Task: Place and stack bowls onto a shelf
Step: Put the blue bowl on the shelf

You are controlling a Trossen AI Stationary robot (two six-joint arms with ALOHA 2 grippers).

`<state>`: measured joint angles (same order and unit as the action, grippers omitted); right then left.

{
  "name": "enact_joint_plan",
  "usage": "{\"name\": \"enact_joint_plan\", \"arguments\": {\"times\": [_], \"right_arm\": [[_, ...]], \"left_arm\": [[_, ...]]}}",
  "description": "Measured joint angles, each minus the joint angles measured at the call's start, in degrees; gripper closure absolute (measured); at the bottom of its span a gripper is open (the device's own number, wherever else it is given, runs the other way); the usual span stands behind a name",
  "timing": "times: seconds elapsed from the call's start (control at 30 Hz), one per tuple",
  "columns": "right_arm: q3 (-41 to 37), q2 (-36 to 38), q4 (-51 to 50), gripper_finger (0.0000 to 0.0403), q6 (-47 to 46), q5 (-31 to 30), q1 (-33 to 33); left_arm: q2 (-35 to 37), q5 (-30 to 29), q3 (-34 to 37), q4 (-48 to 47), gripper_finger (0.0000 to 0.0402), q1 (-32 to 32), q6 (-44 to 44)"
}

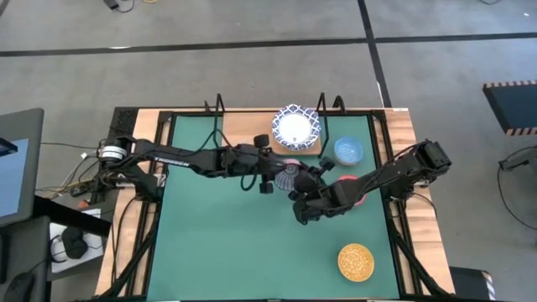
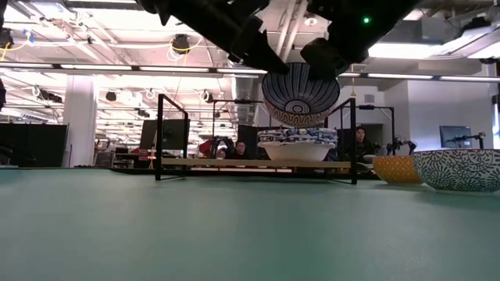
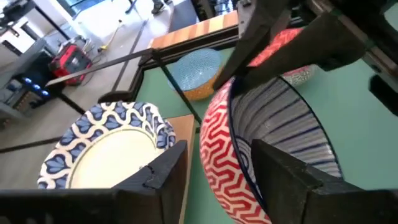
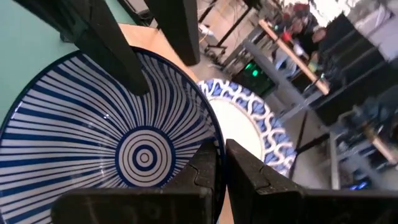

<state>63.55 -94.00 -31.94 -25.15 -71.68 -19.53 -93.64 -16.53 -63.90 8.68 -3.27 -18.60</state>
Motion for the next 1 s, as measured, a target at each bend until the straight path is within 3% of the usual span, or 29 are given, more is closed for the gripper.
{"name": "enact_joint_plan", "arguments": {"times": [0.2, 0.3, 0.67, 1.0], "right_arm": [[0.0, 0.0, 7.5, 0.0362, 12.5, 0.7, 0.1], [-0.1, 0.0, 9.6, 0.0362, 15.6, 0.8, 0.6], [-0.1, 0.0, 10.4, 0.036, 16.2, 0.8, 0.7], [0.0, 0.0, 10.9, 0.036, 16.9, 1.5, 3.5]], "left_arm": [[-0.1, 5.8, -0.1, -0.6, 0.0285, 0.0, 0.3], [-0.1, 5.5, -0.1, -1.3, 0.0307, -0.1, 0.5], [-0.1, 2.6, -0.2, -2.3, 0.0376, 0.0, -0.3], [-0.2, 0.2, -0.1, -0.8, 0.0388, -0.2, -3.3]]}}
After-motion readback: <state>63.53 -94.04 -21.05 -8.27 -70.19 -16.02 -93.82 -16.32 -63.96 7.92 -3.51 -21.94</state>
